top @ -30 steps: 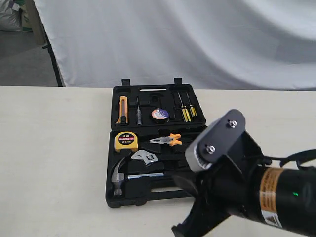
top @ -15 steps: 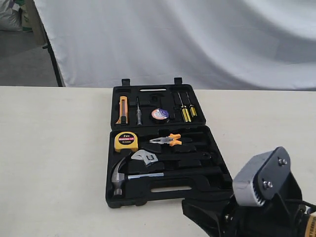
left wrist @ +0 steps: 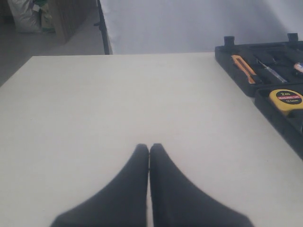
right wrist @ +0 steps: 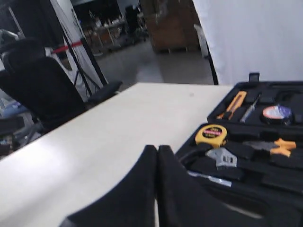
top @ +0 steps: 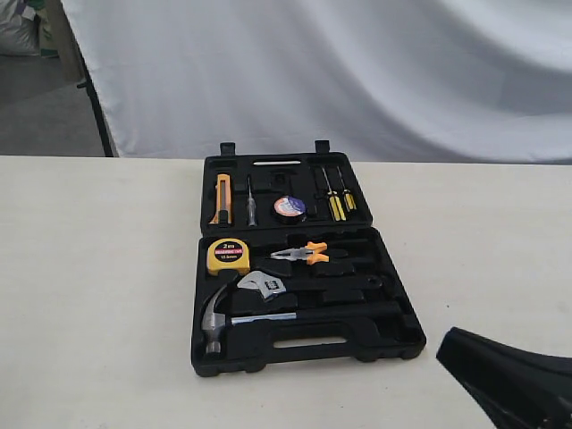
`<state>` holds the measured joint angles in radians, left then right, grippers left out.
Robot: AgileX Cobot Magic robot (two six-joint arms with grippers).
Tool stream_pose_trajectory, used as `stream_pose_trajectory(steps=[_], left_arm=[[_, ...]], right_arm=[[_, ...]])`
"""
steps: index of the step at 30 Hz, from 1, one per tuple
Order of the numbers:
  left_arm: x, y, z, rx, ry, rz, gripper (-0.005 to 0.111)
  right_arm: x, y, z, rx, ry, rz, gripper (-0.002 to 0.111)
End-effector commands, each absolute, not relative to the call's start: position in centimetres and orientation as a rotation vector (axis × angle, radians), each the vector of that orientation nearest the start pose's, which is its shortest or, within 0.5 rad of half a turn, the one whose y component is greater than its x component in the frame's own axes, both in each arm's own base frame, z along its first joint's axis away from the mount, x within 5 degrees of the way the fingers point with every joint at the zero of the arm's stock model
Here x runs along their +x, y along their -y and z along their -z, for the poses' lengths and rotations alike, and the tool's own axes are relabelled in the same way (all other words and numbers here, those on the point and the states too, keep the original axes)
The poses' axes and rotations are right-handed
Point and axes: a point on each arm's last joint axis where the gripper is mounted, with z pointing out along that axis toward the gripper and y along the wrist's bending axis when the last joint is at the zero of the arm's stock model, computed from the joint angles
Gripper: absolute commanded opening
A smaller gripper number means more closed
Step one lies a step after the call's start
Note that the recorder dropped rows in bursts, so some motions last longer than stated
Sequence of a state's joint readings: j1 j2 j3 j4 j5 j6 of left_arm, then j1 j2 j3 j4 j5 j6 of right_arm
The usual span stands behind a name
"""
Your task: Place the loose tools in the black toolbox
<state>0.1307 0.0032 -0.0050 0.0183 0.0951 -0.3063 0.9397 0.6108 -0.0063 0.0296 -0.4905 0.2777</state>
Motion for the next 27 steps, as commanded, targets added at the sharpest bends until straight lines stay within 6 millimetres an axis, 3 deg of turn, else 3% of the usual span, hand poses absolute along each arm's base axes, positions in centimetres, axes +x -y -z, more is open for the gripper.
stream_pose_trajectory(steps=[1, 16, 21, 27], left_arm=[[5.5, -0.9, -20.8, -0.346, -1.526, 0.103, 0.001], [5.5, -0.9, -20.8, -0.346, -1.526, 0.103, 0.001], [5.5, -0.9, -20.8, -0.346, -1.526, 0.103, 0.001], [5.5, -0.9, -20.8, -0.346, -1.526, 0.103, 0.001]], right_arm=[[5.7, -7.5, -21.4, -0.504, -1.549, -0.95, 0.0], [3.7, -4.8, -22.8, -0.444, -1.354, -1.009, 0.0], [3.9, -4.0, -21.8, -0.387, -1.443, -0.866, 0.0], [5.0, -2.7, -20.5, -0.174, -1.593, -0.593, 0.0]])
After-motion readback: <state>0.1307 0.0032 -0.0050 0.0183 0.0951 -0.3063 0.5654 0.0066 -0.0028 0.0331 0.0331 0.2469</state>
